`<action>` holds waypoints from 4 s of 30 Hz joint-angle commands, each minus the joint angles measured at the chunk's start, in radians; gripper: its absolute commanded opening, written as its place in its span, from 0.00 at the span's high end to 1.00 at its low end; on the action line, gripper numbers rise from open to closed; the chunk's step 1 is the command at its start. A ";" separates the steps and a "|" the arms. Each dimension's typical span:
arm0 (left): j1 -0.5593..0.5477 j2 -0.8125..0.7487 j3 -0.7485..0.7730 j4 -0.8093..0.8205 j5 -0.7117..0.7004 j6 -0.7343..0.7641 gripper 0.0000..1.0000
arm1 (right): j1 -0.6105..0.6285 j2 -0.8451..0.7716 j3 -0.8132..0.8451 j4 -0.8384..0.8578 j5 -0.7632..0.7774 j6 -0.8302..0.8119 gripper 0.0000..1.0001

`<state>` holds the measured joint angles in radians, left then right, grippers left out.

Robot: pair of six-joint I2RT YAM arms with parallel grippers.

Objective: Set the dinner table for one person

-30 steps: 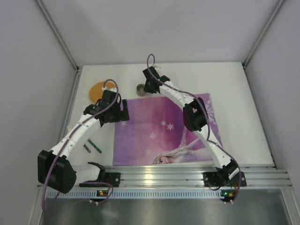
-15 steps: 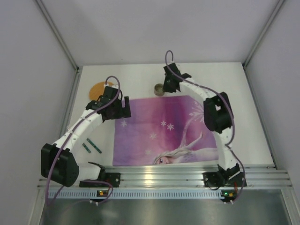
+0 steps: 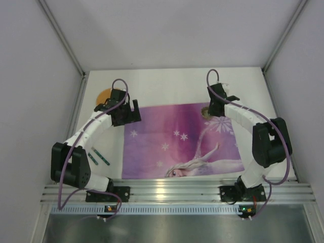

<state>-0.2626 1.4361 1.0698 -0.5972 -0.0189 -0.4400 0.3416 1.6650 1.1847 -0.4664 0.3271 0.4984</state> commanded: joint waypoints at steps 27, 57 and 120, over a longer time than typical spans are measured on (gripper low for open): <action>0.336 -0.039 -0.030 0.117 -0.016 -0.084 0.06 | -0.036 -0.075 -0.066 -0.081 0.075 0.111 0.02; 0.585 0.431 -0.245 0.941 0.246 -0.589 0.12 | 0.033 -0.364 -0.227 -0.218 -0.071 0.100 0.00; -0.082 0.286 -0.369 0.853 0.919 -0.247 1.00 | 0.002 -0.396 0.039 -0.209 -0.056 0.031 0.00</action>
<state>-0.3092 1.7008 0.7033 0.1833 0.8837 -0.7174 0.3527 1.3018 1.2274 -0.6800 0.2752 0.5278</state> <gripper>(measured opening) 0.070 0.996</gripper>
